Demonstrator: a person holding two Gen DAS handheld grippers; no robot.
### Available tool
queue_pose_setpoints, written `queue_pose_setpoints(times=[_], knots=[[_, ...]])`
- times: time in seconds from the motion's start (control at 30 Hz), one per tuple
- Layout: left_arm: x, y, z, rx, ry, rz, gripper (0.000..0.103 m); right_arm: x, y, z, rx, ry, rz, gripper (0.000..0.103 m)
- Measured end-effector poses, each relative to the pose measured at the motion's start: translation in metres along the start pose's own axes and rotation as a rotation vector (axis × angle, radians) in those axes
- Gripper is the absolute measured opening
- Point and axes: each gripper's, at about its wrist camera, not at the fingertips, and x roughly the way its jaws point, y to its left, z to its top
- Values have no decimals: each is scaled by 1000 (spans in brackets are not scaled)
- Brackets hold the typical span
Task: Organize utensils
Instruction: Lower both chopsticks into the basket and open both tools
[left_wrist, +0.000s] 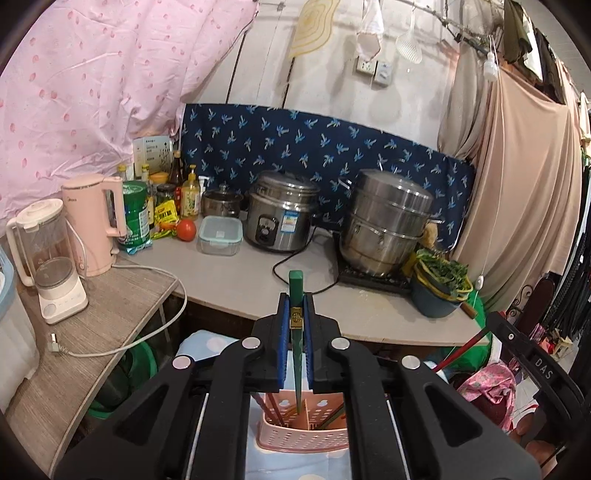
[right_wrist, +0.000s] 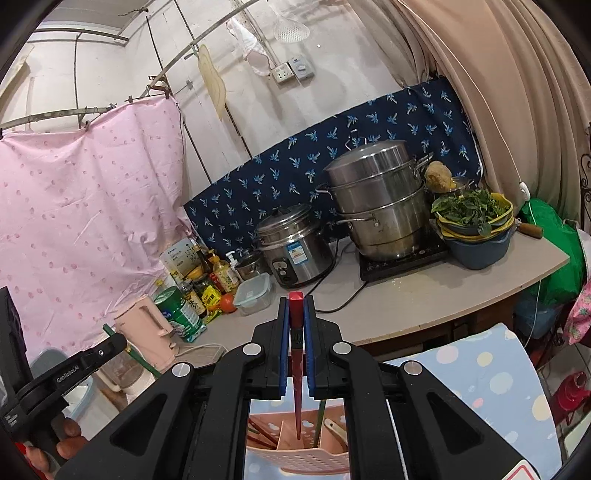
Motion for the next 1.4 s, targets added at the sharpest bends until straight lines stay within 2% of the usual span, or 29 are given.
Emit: queue_pose_setpoints(times=[0.23, 0.57, 0.67, 0.73, 0.87, 1.1, 1.17, 1.4], knots=[[32, 8, -22, -13, 74, 2, 7, 26, -7, -21, 2, 71, -10, 7], [48, 11, -38, -19, 119, -3, 8, 41, -8, -39, -19, 131, -22, 8], [49, 12, -40, -26, 126, -2, 8, 38, -7, -39, -23, 123, -31, 13], [48, 12, -41, -29, 124, 0, 12, 35, -5, -40, -29, 125, -35, 14], [41, 12, -43, -27, 112, 9, 28, 28, -3, -40, -37, 125, -33, 19], [21, 8, -45, 2, 96, 17, 30, 6, 7, -47, -73, 135, -25, 23], [13, 8, -49, 10, 94, 21, 34, -5, 11, -53, -90, 141, -24, 25], [-17, 8, -74, 39, 108, 51, 35, -41, 22, -89, -154, 198, -30, 26]])
